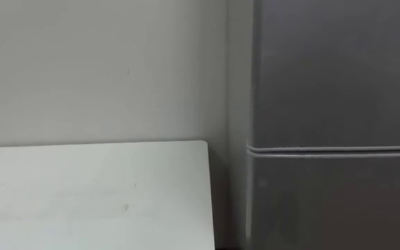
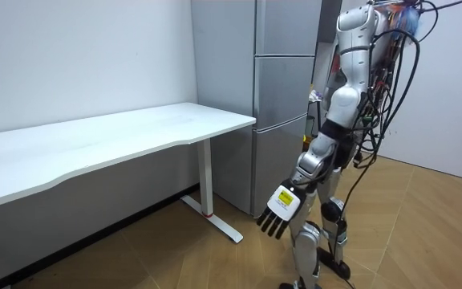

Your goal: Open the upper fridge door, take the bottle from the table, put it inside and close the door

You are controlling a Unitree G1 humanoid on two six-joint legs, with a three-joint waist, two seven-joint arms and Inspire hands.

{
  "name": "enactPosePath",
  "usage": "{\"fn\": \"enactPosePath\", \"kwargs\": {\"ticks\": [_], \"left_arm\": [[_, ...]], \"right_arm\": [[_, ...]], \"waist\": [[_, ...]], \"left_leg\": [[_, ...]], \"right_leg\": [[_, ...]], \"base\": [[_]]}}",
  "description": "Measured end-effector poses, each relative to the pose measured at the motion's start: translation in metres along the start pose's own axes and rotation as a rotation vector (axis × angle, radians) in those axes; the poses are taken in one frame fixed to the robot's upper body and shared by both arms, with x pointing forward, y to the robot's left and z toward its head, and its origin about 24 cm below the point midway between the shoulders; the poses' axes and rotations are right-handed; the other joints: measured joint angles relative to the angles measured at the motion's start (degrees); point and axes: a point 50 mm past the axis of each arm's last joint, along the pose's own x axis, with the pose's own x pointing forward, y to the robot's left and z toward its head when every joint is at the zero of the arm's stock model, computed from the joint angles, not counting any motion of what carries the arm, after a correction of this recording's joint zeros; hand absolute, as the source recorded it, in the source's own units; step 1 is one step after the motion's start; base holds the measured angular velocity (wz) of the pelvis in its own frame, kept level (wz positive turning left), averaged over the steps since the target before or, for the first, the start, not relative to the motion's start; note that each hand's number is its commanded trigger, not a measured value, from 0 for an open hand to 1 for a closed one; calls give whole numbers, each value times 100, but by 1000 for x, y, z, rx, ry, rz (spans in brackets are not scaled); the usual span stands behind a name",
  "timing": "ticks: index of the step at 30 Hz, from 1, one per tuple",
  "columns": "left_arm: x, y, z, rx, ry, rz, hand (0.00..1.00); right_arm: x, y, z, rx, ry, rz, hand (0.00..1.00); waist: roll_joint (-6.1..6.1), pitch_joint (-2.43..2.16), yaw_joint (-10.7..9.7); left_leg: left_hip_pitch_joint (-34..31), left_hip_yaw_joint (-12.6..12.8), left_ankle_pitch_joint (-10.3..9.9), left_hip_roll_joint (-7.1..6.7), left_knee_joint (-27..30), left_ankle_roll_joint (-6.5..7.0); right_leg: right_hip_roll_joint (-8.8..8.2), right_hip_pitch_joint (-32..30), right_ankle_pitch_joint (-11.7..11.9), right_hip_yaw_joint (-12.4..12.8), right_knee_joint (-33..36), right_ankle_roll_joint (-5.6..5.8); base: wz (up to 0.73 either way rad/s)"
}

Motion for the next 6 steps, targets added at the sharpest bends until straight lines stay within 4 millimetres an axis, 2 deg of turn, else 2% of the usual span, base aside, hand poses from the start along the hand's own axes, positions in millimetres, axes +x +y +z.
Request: {"fn": "enactPosePath", "kwargs": {"ticks": [6], "left_arm": [[0, 0, 0, 0, 0, 9, 0]], "right_arm": [[0, 0, -1, 16, 10, 17, 0]], "waist": [[-10, 1, 19]], "left_leg": [[0, -1, 0, 0, 3, 0]], "right_leg": [[1, 2, 1, -3, 13, -1]], "base": [[0]]}}
